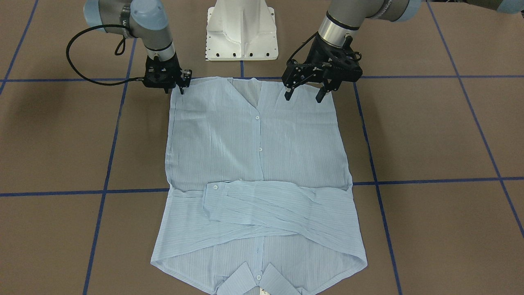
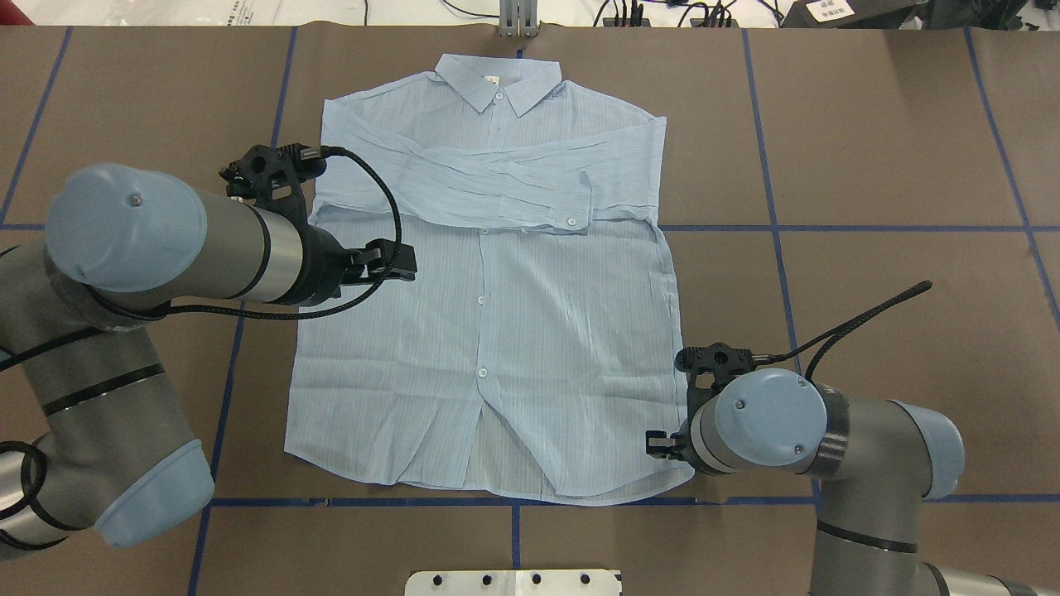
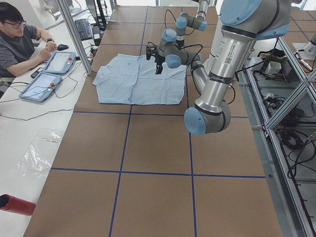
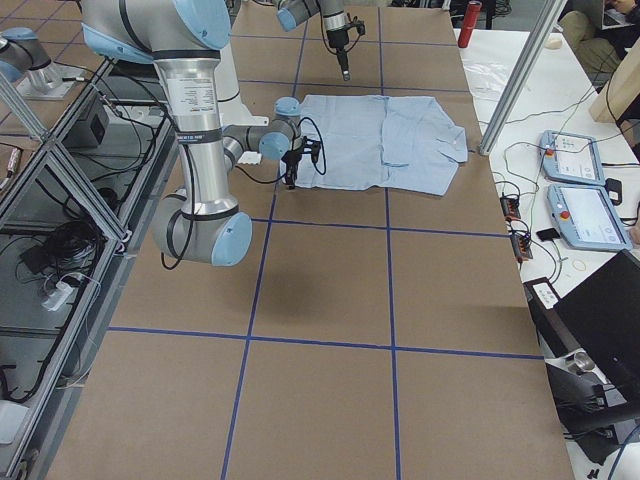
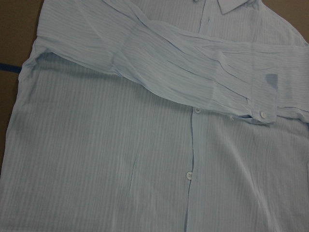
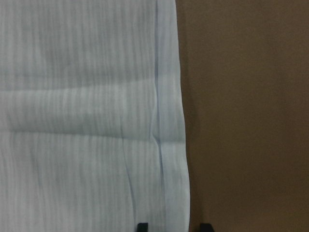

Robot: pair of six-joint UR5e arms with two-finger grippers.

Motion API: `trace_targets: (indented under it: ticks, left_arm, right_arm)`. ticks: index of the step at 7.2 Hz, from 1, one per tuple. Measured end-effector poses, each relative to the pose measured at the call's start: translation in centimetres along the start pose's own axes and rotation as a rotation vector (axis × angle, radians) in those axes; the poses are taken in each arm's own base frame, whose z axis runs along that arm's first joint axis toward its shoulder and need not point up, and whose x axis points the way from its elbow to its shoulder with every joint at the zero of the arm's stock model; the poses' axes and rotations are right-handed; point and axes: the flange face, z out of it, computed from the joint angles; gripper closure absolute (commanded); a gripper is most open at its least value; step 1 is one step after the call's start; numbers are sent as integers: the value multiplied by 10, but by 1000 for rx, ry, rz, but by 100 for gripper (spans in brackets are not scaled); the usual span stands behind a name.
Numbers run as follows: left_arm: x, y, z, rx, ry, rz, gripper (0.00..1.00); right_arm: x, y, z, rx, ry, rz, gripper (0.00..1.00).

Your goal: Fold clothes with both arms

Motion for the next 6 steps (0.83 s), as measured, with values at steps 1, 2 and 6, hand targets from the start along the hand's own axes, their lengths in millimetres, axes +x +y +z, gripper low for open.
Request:
trace_targets:
  ticks: [1,2,6]
  left_arm:
    - [0,0,0,0,0,0,1]
    - [0,0,0,1,0,0,1]
    - [0,0,1,1,-2,0,1]
  right_arm:
    - [0,0,0,-1,1,0,71]
    - [1,1,1,-2,1,0,74]
    - [2,1,1,-10,1,-1,100]
